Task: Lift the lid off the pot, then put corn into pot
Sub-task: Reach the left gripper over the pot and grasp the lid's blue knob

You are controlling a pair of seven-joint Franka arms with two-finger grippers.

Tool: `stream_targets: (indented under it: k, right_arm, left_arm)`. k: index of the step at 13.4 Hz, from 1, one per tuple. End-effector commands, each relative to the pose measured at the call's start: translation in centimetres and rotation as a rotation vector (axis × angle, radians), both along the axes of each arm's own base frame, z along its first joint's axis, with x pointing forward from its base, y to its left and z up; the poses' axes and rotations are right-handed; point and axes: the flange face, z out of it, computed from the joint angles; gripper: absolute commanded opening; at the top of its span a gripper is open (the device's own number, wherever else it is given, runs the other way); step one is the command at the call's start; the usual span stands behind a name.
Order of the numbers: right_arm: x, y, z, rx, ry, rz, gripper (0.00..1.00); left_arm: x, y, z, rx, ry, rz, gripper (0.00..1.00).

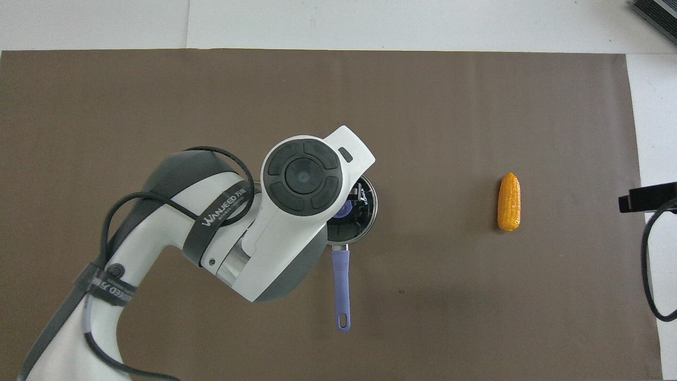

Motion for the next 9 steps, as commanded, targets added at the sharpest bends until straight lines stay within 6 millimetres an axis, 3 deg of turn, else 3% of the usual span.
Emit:
stream_targets:
  k: [1, 4, 7, 9]
  right_arm:
    - [-0.4, -0.2, 0.0, 0.005, 0.007, -0.013, 1.00]
    - [-0.5, 0.0, -0.1, 0.010, 0.016, -0.011, 1.00]
    - [-1.0, -1.7, -0.4, -0.010, 0.015, -0.038, 1.00]
    - [-0.3, -1.3, -0.4, -0.039, -0.033, -0.032, 1.00]
  left_arm:
    - [0.5, -1.0, -2.0, -0.003, -0.032, 0.021, 1.00]
    - [0.3, -1.5, -3.1, -0.009, -0.024, 0.049, 1.00]
    - [0.0, -1.5, -4.5, -0.026, -0.026, 0.077, 1.00]
    - [-0.4, -1.5, -5.6, -0.016, -0.015, 0.076, 1.00]
